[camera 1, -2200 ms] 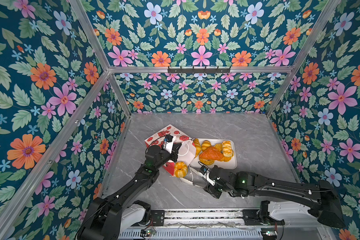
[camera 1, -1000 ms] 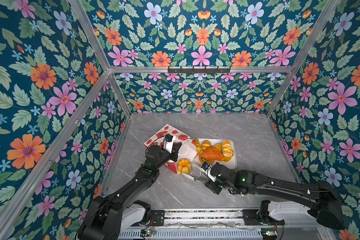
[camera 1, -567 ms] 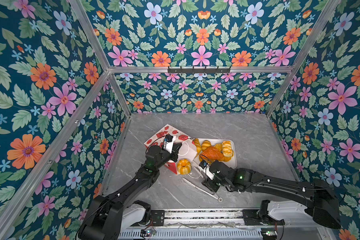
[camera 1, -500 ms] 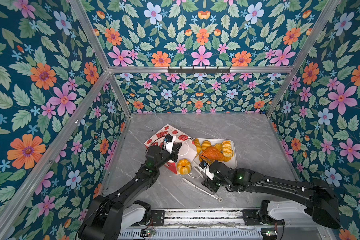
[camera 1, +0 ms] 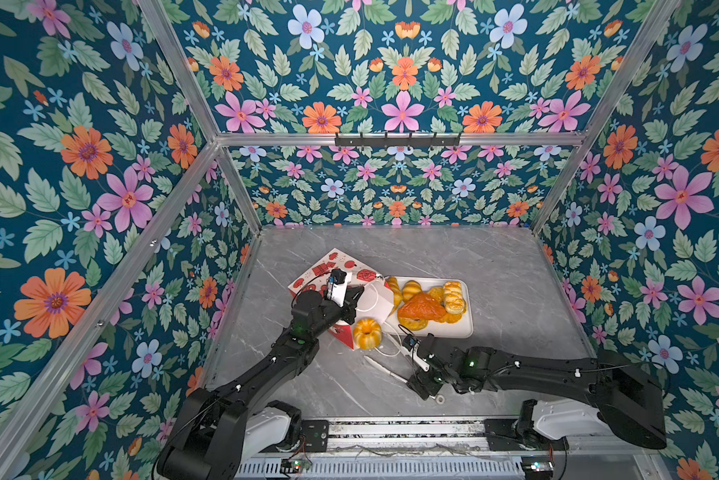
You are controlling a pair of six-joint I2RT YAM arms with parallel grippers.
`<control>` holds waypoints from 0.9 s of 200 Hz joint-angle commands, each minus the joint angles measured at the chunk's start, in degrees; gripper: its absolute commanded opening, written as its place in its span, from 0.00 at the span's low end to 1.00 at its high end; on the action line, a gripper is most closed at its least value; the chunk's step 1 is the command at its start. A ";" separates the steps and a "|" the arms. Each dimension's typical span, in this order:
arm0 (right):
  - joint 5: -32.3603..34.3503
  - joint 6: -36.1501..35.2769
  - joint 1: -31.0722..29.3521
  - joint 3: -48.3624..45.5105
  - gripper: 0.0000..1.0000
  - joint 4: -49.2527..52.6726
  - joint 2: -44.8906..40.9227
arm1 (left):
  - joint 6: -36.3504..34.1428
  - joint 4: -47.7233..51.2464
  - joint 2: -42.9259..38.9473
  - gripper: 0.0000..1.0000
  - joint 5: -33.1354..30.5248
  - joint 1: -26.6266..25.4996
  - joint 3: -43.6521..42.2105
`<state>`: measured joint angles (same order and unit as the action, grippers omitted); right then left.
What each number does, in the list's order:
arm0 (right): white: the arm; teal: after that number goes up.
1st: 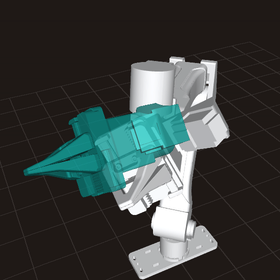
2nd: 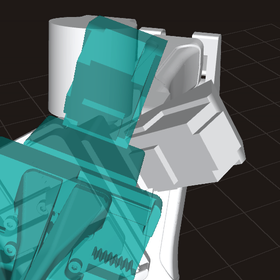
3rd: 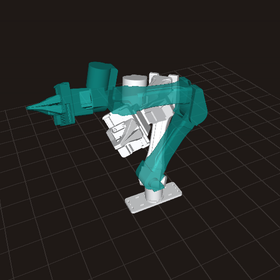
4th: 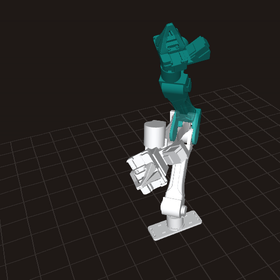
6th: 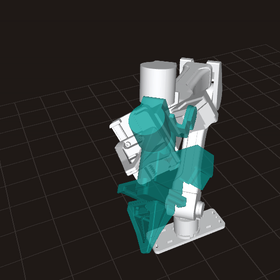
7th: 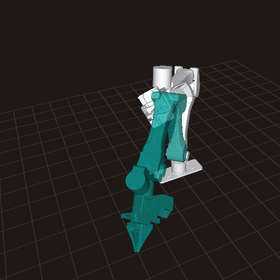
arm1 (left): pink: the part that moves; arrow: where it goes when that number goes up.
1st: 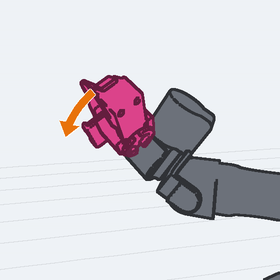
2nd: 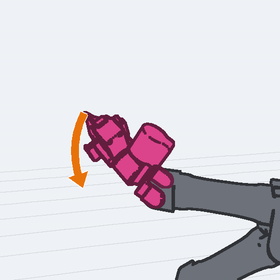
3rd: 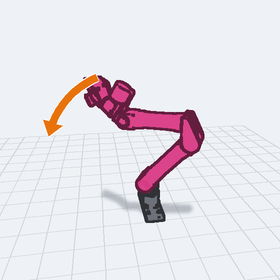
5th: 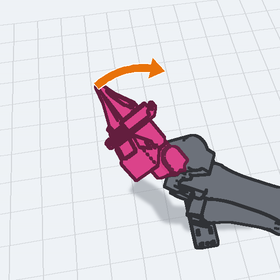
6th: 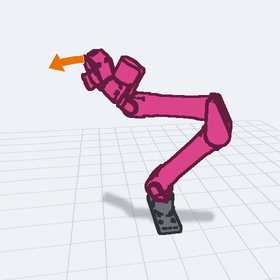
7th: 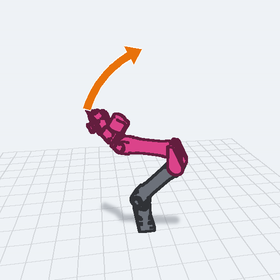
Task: Take the fake bread out of the paper bag
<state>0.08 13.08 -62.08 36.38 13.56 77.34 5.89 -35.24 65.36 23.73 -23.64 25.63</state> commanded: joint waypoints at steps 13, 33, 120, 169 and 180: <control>-3.15 -0.21 -0.14 0.45 0.87 -4.02 3.91 | 0.17 -2.37 0.20 0.04 0.27 0.03 -0.12; -3.35 0.05 -0.14 0.71 0.87 -5.82 5.93 | 0.12 -2.08 -0.14 0.04 0.03 0.00 -0.30; 0.80 0.61 -1.78 2.20 0.58 -5.51 12.00 | -0.10 -1.76 -0.58 0.04 -0.61 0.01 -0.83; 1.41 0.57 -1.76 3.32 0.51 -1.66 9.32 | -0.20 -2.01 -0.24 0.04 -0.50 0.07 -0.91; 1.74 0.66 -1.74 3.52 0.50 -0.17 8.06 | -0.22 -2.04 -0.32 0.04 -0.48 0.00 -0.97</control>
<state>1.06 13.15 -63.83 39.40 7.66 87.29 5.85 -35.33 65.10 23.42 -23.64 24.88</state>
